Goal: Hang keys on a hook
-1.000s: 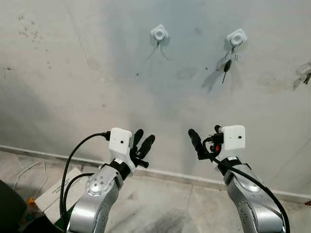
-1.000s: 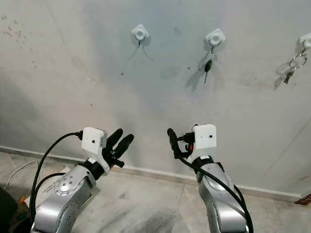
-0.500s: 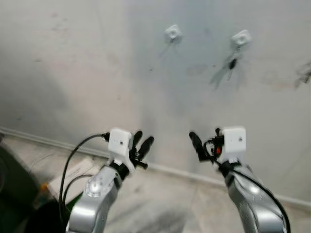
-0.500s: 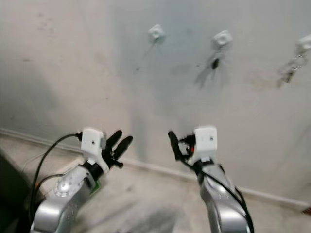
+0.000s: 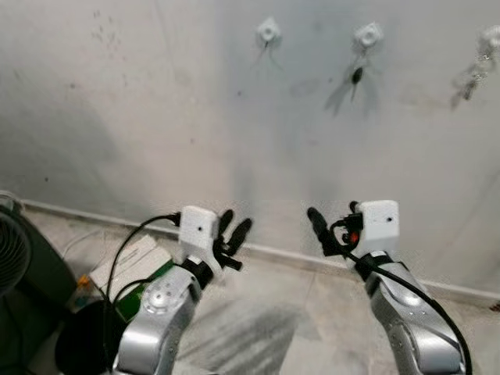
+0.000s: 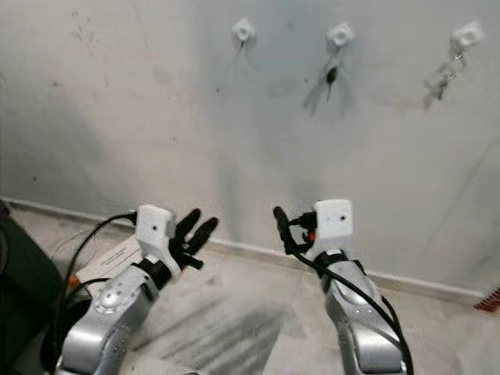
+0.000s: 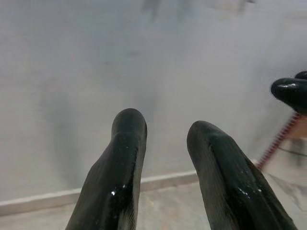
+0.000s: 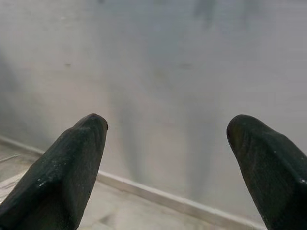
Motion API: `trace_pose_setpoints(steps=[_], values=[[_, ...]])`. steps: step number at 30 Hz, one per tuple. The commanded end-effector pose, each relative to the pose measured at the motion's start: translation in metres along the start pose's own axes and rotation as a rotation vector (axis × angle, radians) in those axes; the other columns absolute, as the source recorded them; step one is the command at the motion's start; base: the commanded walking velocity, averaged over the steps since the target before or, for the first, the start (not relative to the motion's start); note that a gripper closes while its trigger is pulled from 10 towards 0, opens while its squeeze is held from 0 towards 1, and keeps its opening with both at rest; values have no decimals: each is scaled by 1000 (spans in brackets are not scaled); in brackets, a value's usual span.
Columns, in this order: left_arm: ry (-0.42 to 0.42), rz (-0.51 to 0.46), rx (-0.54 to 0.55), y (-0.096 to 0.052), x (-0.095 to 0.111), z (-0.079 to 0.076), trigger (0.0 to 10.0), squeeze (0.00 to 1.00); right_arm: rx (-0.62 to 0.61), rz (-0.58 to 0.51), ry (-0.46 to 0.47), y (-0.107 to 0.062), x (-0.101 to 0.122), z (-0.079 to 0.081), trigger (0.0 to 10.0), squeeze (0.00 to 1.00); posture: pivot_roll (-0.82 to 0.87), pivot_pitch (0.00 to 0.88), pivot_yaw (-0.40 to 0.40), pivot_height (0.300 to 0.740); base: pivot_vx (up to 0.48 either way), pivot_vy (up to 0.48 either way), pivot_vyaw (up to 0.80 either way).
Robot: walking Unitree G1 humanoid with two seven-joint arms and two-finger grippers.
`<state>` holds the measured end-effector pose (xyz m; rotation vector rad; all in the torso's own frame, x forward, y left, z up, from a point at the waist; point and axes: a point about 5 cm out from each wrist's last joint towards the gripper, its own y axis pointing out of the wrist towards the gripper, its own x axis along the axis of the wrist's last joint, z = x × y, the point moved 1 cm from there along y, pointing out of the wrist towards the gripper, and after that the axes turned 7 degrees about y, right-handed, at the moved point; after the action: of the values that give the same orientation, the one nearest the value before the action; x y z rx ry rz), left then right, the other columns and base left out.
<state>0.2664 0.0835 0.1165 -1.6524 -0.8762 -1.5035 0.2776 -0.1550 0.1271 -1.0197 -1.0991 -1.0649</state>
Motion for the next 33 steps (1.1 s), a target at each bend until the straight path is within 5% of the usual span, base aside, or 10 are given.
trace_pose_setpoints(steps=[1,6,33], values=[[13,2,18,-2,1,7,10000,0,21,7,17,1,-1,6,10000,0,-88,0,78,740,-304,0,-744],[15,2,19,-2,1,7,10000,0,24,6,19,2,-1,6,10000,0,-85,0,78,740,-302,0,-678],[23,6,26,0,0,7,10000,0,30,-3,11,3,-1,9,10000,0,-86,0,80,740,-275,0,0]])
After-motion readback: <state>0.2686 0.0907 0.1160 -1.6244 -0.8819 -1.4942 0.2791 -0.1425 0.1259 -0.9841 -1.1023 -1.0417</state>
